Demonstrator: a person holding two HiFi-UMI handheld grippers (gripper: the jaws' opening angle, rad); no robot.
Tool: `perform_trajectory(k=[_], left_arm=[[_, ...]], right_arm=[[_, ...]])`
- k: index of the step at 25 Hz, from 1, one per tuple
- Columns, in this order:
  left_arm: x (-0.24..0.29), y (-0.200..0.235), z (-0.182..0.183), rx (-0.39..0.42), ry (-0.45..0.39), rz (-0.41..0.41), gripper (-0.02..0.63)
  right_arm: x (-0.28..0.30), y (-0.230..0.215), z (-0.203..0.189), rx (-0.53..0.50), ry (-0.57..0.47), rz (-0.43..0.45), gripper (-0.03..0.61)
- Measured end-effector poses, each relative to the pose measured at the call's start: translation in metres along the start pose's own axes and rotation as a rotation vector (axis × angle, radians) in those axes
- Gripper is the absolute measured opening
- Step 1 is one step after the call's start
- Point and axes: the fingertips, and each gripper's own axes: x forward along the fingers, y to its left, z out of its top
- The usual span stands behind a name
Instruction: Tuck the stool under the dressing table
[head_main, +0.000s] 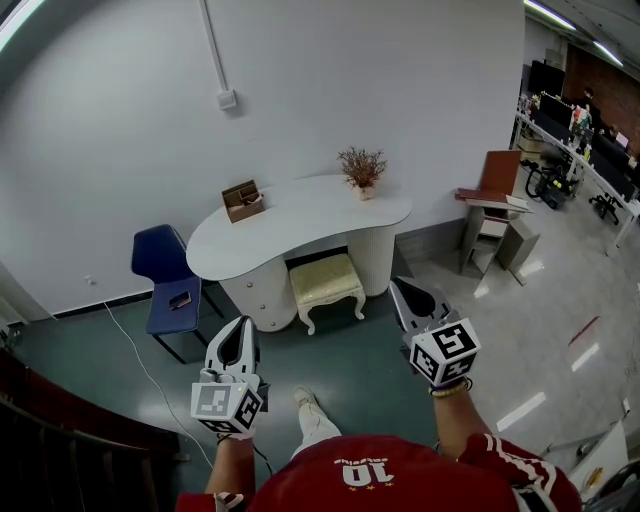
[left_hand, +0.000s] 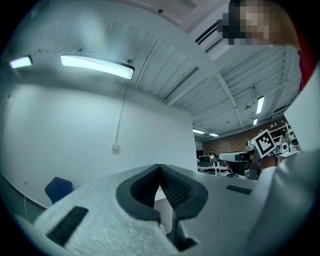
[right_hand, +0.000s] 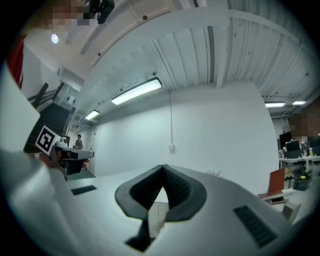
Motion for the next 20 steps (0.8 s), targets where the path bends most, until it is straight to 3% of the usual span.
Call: perform_trajectory(k=[20], left_arm=[[0.002, -0.009, -0.01, 0.011, 0.027, -0.018, -0.009]], right_arm=[[-0.014, -0.014, -0.011, -0.023, 0.032, -0.024, 0.002]])
